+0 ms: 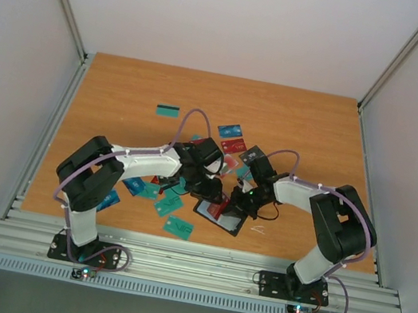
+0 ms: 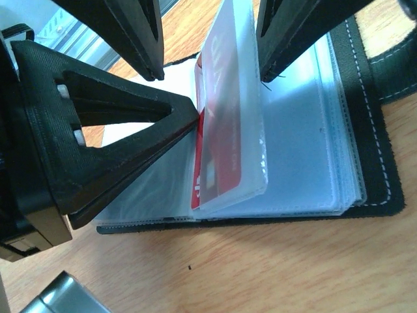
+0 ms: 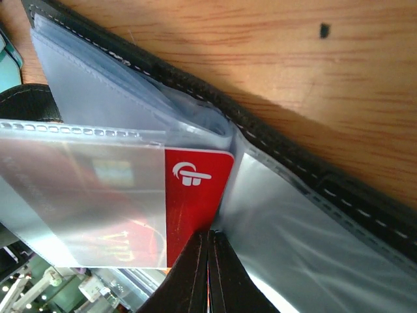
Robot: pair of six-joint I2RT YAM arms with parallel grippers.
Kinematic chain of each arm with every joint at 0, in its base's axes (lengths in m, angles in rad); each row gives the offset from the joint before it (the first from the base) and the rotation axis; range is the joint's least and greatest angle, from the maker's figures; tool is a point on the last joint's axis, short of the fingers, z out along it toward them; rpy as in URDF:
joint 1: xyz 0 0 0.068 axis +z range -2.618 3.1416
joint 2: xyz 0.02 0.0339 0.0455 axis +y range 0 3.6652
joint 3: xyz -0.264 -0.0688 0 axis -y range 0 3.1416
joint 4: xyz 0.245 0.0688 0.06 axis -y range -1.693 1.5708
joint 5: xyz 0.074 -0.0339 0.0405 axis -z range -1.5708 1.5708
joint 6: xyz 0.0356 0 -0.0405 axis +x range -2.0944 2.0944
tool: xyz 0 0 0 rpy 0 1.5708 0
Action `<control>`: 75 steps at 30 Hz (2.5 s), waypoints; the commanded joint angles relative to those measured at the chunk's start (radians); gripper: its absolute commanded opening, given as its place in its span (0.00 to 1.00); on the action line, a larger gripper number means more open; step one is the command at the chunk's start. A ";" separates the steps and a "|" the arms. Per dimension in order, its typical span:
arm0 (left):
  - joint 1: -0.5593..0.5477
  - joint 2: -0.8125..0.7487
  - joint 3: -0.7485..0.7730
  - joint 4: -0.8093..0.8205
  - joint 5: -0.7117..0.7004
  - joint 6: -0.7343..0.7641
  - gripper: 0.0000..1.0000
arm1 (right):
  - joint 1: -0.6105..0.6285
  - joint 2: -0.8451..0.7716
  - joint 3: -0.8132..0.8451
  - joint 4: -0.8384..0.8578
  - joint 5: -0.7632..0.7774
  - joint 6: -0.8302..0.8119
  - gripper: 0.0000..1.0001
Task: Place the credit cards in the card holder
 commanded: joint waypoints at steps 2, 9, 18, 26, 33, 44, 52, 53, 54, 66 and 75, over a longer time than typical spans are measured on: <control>-0.018 0.023 0.009 0.003 -0.009 -0.003 0.38 | 0.007 0.022 -0.016 0.027 0.020 -0.005 0.05; -0.055 0.039 0.031 0.008 -0.008 -0.016 0.30 | 0.007 0.008 -0.015 0.025 0.013 -0.005 0.06; -0.100 0.078 0.128 -0.101 -0.127 -0.022 0.20 | 0.007 -0.091 0.017 -0.055 0.024 -0.015 0.11; -0.148 0.122 0.239 -0.268 -0.292 -0.028 0.15 | -0.004 -0.220 0.065 -0.242 0.139 -0.052 0.25; -0.168 0.153 0.296 -0.273 -0.300 -0.059 0.16 | -0.024 -0.374 0.084 -0.443 0.306 -0.044 0.50; -0.208 0.199 0.338 -0.220 -0.233 -0.142 0.29 | -0.046 -0.568 0.169 -0.651 0.529 0.010 0.88; -0.218 0.298 0.359 -0.103 -0.037 -0.202 0.41 | -0.046 -0.684 0.218 -0.690 0.543 0.036 0.97; -0.218 0.298 0.363 -0.093 -0.028 -0.208 0.41 | -0.047 -0.690 0.224 -0.693 0.537 0.035 0.98; -0.217 0.291 0.362 -0.086 -0.027 -0.217 0.41 | -0.047 -0.694 0.231 -0.697 0.530 0.033 0.98; -0.215 0.023 0.294 -0.136 -0.141 -0.245 0.54 | -0.047 -0.747 0.239 -0.685 0.474 0.023 0.98; -0.197 -0.238 0.113 -0.394 -0.381 -0.174 0.58 | -0.045 -0.721 0.117 -0.539 0.248 0.022 0.96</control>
